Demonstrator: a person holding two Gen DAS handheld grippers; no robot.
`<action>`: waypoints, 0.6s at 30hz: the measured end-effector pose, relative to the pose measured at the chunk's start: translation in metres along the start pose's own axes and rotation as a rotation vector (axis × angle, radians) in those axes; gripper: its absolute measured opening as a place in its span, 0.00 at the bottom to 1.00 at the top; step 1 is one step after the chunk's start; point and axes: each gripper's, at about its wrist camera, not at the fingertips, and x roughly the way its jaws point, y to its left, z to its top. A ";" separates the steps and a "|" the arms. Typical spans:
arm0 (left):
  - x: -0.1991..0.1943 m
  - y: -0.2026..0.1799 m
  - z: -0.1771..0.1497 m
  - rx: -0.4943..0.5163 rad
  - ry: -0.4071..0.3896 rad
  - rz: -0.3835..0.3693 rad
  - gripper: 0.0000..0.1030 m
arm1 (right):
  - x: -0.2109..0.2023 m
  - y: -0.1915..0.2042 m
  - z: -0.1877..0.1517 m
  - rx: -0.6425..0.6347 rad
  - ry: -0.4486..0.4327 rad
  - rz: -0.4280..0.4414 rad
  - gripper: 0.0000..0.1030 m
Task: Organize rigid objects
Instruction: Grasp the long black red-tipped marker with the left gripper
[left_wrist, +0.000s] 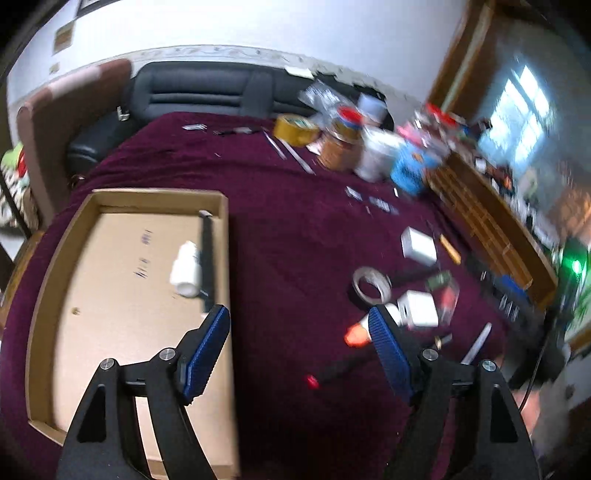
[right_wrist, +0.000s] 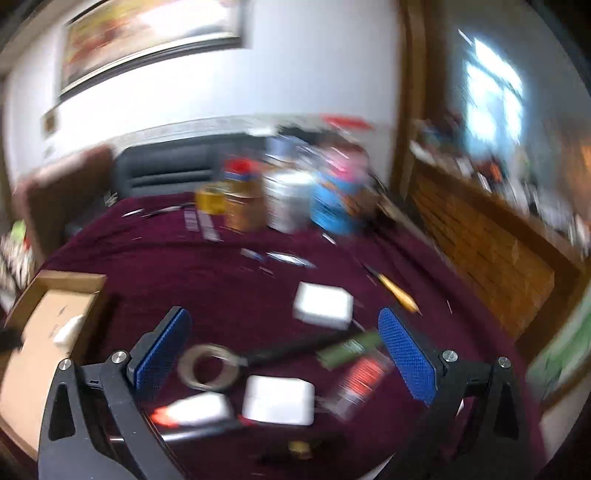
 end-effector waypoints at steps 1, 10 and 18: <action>0.008 -0.011 -0.004 0.018 0.023 0.003 0.70 | 0.006 -0.020 -0.003 0.056 0.018 -0.009 0.99; 0.053 -0.060 -0.031 0.159 0.096 0.113 0.70 | 0.025 -0.087 -0.018 0.281 0.063 0.105 0.99; 0.088 -0.084 -0.057 0.312 0.191 0.160 0.64 | 0.038 -0.085 -0.025 0.302 0.145 0.178 0.99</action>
